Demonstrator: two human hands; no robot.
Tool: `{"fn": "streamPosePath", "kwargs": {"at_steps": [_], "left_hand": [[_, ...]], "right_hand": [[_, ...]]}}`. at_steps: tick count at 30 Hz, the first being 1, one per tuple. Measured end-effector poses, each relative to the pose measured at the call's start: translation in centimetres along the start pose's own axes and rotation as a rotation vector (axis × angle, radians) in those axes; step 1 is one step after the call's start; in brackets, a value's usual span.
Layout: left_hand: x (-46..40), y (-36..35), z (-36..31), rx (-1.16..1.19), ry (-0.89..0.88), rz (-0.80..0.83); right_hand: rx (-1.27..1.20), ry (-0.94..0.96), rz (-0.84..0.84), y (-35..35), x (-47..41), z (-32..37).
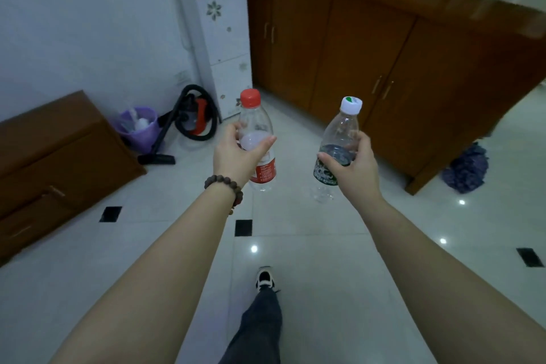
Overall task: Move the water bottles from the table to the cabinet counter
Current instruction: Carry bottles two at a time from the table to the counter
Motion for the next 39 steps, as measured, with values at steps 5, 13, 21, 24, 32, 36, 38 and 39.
{"fn": "streamPosePath", "kwargs": {"at_steps": [5, 13, 21, 24, 32, 36, 38, 39], "left_hand": [[-7.1, -5.0, -2.0, -0.006, -0.032, 0.053], [-22.5, -11.3, -6.7, -0.007, -0.089, 0.094], [-34.3, -17.3, -11.1, -0.036, -0.138, 0.142], [-37.9, -19.8, -12.6, -0.047, -0.157, 0.158], [-49.7, -27.8, -17.7, -0.039, -0.206, 0.124], [-56.8, -32.3, -21.9, -0.021, -0.241, 0.077], [-59.7, -33.8, -24.2, -0.029, -0.262, 0.053], [-61.6, -34.9, -25.9, -0.028, -0.270, 0.037]], "right_hand": [[-0.010, -0.015, -0.063, 1.2, -7.0, -1.4], [0.032, 0.027, -0.104, -0.6, -23.0, 0.4], [0.025, 0.025, -0.158, -0.5, -35.7, 0.2], [0.003, 0.038, -0.172, 0.1, -40.1, -0.3], [-0.032, 0.087, -0.174, 2.4, -55.4, -1.2], [-0.080, 0.149, -0.164, 4.1, -65.8, 0.0], [-0.097, 0.183, -0.158, 4.7, -70.1, 1.0], [-0.108, 0.196, -0.152, 5.3, -73.0, 1.6]]}}
Point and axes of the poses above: each hand's wrist, its own x-axis away from the middle knuckle, its own y-axis out of the back of the hand, z = x × y, the point moved 4 cm from there along -x, towards the middle knuckle, and after that the axes turned 8 degrees about -x, right-handed, at the moved point
